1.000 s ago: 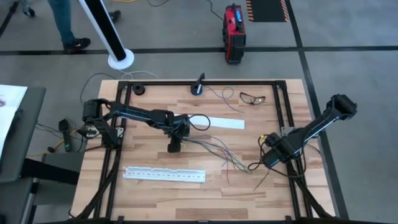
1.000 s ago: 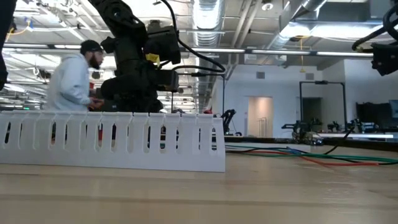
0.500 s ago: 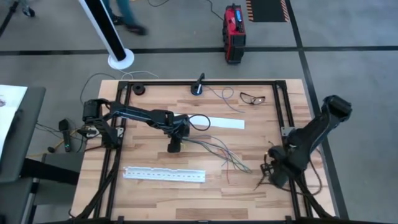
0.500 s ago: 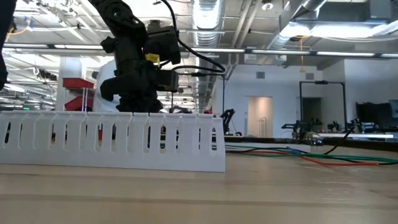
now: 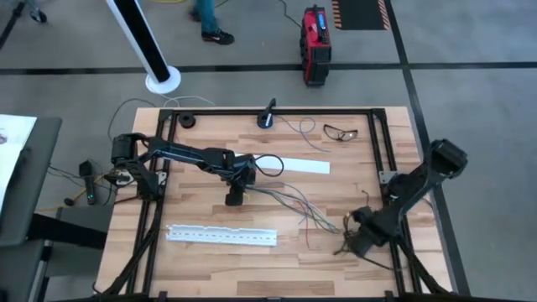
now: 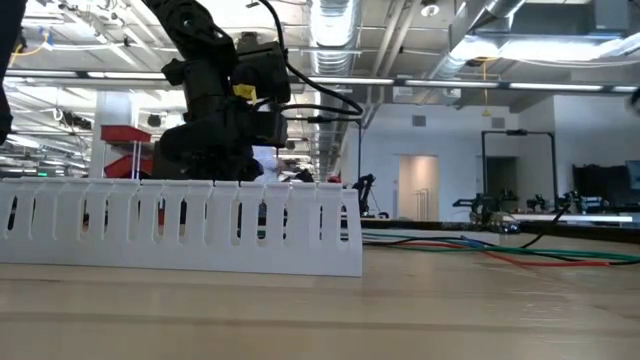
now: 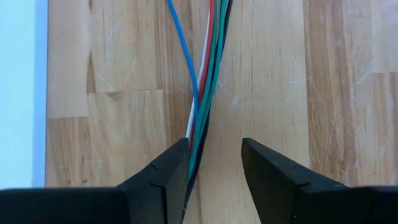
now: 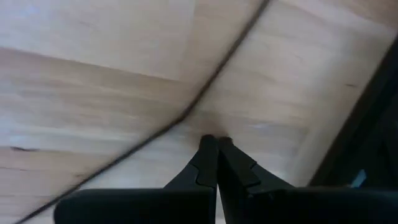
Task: Ziptie cables
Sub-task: Move the black zip tie to the center of the table, then move the colored zip-tied cables to the top left of the table
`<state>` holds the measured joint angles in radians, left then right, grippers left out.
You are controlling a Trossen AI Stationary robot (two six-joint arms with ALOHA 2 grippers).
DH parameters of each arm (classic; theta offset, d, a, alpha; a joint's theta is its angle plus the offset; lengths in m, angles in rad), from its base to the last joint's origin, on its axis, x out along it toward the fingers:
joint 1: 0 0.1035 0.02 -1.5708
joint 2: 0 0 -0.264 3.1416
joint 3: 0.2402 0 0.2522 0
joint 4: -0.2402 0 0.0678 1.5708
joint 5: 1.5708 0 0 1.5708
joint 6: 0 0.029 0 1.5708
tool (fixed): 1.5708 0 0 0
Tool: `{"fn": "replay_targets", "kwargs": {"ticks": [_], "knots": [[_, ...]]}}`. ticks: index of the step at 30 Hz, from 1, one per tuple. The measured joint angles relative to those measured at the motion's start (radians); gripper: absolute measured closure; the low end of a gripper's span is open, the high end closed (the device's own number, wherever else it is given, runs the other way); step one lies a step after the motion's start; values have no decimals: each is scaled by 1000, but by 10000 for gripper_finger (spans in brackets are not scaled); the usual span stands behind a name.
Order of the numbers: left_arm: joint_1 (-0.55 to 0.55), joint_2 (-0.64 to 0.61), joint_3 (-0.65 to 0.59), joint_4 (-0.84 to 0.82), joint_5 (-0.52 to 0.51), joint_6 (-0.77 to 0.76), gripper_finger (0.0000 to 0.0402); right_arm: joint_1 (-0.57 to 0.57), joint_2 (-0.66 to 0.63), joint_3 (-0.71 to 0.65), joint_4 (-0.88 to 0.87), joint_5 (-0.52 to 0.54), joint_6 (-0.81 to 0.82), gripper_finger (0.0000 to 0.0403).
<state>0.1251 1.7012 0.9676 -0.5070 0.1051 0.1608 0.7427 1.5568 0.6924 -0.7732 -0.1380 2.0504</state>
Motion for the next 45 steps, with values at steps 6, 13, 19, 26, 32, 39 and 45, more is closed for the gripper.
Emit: {"fn": "replay_targets", "kwargs": {"ticks": [6,13,19,26,32,39,45], "knots": [[1,0,0,0,0,-4,260,-308,6,42,93,178,-453,403],[1,0,0,0,-8,8,260,-524,13,113,321,329,-829,403],[24,0,-1,7,-38,25,260,-516,-37,200,226,320,-907,403],[90,0,-44,61,-29,3,260,-426,-103,288,-182,303,-748,403],[119,-2,-82,111,80,-65,273,-332,-145,295,-346,299,-605,403],[114,0,-81,51,-5,-62,325,-289,-144,295,-366,296,-524,403],[134,-3,-93,-111,-200,-77,393,-284,-143,295,-366,302,-506,403]]}}
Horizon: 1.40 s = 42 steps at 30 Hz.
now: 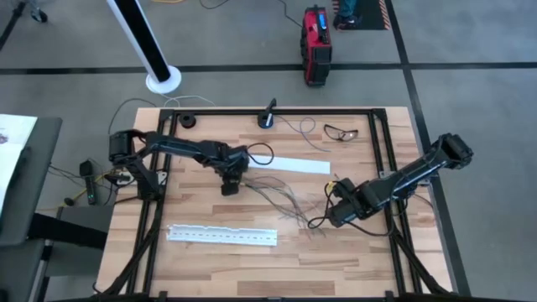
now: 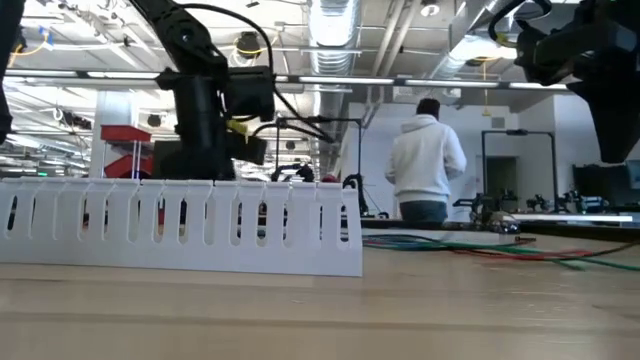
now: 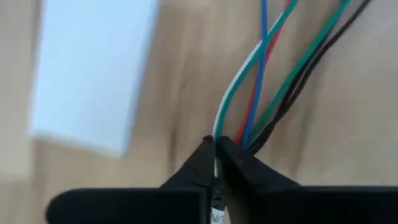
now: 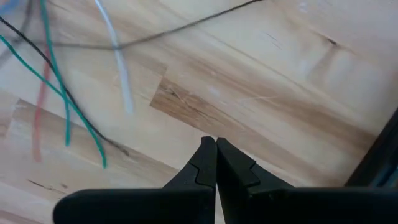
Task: Ziptie cables
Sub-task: Move the colored zip-tied cables to the top left of the table, then insert the black zip tie into the locking head
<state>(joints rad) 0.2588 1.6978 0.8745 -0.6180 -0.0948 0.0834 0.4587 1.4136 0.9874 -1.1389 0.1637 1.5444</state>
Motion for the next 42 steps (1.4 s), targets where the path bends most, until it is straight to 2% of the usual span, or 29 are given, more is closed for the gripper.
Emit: {"fn": "replay_targets", "kwargs": {"ticks": [5,9,11,14,17,21,23,26,29,34,38,42], "knots": [[33,-4,-29,-112,-201,-135,391,0,0,0,-2,3,-5,403],[53,-17,-45,-298,-370,-249,391,0,0,0,-8,19,-8,403],[58,-53,-53,-405,-381,-316,391,0,0,0,-6,22,-8,403],[59,-142,-42,-474,-377,-412,389,0,0,0,-6,34,-16,403],[59,-261,-46,-507,-306,-483,385,12,0,0,-3,74,-17,403],[60,-436,-44,-389,-123,-528,368,13,0,0,-1,105,-29,403],[58,-518,-43,-249,-38,-539,353,12,0,0,0,110,-45,403],[50,-593,-43,-12,33,-537,324,12,0,0,3,131,-51,403],[40,-596,-40,221,59,-489,295,12,0,0,8,134,-51,403],[32,-465,-40,426,149,-517,273,12,0,0,38,138,-15,401],[35,-330,-40,581,176,-791,277,13,0,0,50,157,74,397],[43,-224,-40,694,277,-1222,282,13,0,0,50,157,104,397]]}}
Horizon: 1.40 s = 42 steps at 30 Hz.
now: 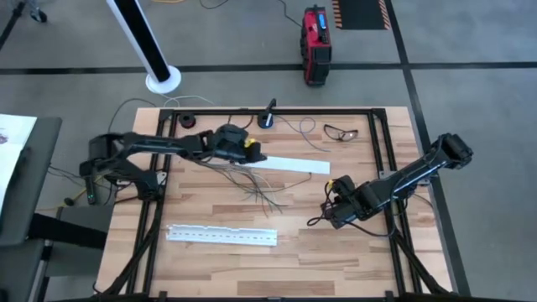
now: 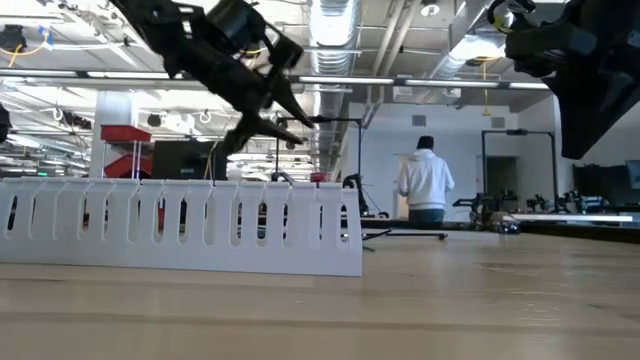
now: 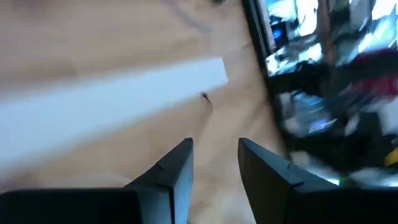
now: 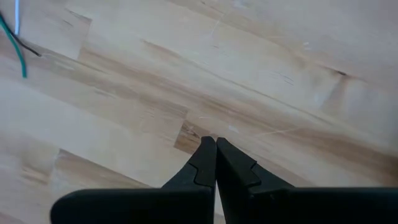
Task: Ziptie cables
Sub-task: Insert the black zip tie into the locking head
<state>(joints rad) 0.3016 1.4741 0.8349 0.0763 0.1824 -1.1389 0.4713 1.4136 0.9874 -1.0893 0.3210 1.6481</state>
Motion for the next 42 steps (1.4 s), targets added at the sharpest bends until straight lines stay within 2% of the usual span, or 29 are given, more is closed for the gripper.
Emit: {"fn": "replay_targets", "kwargs": {"ticks": [5,7,8,12,13,14,18,21,23,26,29,31,34,36,37,38,40,42], "knots": [[-26,92,0,75,188,-276,283,0,0,0,-2,0,-4,396],[-54,107,4,105,211,-292,283,0,0,0,-2,0,-7,396],[-67,114,13,106,218,-247,283,0,0,0,-2,0,-7,396],[-116,131,72,-22,271,8,283,15,0,0,1,19,-36,396],[-132,134,80,-32,274,114,283,20,0,0,4,20,-54,396],[-147,135,95,-32,279,273,283,24,0,0,5,20,-76,396],[-230,120,133,-82,255,1126,283,44,0,0,4,22,-196,396],[-289,128,156,-90,197,1543,283,58,0,0,2,21,-250,396],[-308,130,175,-119,172,1690,283,69,0,0,4,20,-262,396],[-310,136,176,-224,96,1770,283,88,0,0,22,19,-261,396],[-308,149,174,-308,-113,1869,283,100,0,0,39,19,-260,396],[-308,148,174,-297,-237,1930,283,100,0,0,48,19,-254,396],[-301,148,182,-276,-295,1924,283,98,0,0,49,19,-225,396],[-300,148,203,-277,-340,1817,283,98,0,0,53,19,-201,396],[-300,148,221,-278,-384,1677,283,98,0,0,53,19,-188,396],[-300,148,242,-280,-430,1470,283,98,0,0,56,19,-178,396],[-285,148,294,-333,-474,965,283,98,0,0,65,19,-160,396],[-261,147,330,-379,-473,485,283,101,0,0,77,19,-146,396]]}}
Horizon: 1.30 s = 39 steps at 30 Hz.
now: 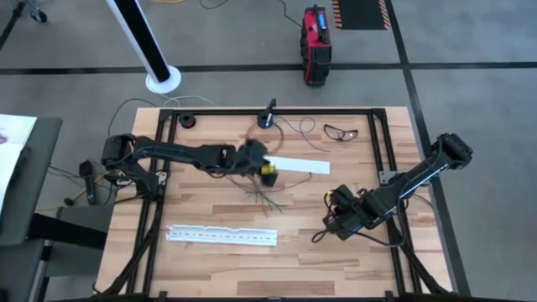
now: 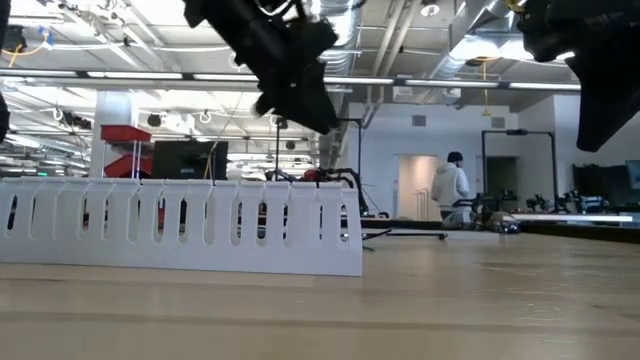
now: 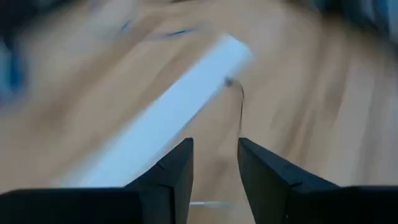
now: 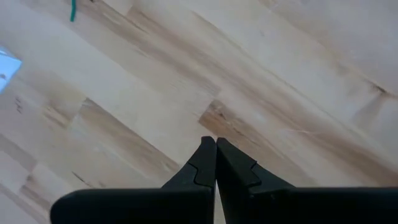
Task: Ziptie cables
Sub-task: Insert the black zip tie into the locking head
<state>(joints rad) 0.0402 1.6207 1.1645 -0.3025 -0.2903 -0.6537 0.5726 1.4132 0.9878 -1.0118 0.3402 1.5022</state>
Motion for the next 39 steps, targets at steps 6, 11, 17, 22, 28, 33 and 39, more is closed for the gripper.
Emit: {"fn": "replay_targets", "kwargs": {"ticks": [6,11,17,22,28,33,39], "knots": [[8,0,10,21,-90,-830,294,4,0,0,36,1,16,396],[-35,1,10,-74,-192,-1183,331,16,0,0,42,15,11,396],[-148,96,10,-100,-254,-1504,351,15,0,0,64,29,7,396],[-227,249,10,107,-205,-1591,351,17,0,0,68,30,-24,396],[-215,295,9,198,-150,-1489,351,37,0,0,73,30,-44,396],[-201,289,45,190,-242,-1472,351,54,0,0,70,31,-45,396],[-116,272,141,206,-84,-925,351,29,0,-2,5,117,206,396]]}}
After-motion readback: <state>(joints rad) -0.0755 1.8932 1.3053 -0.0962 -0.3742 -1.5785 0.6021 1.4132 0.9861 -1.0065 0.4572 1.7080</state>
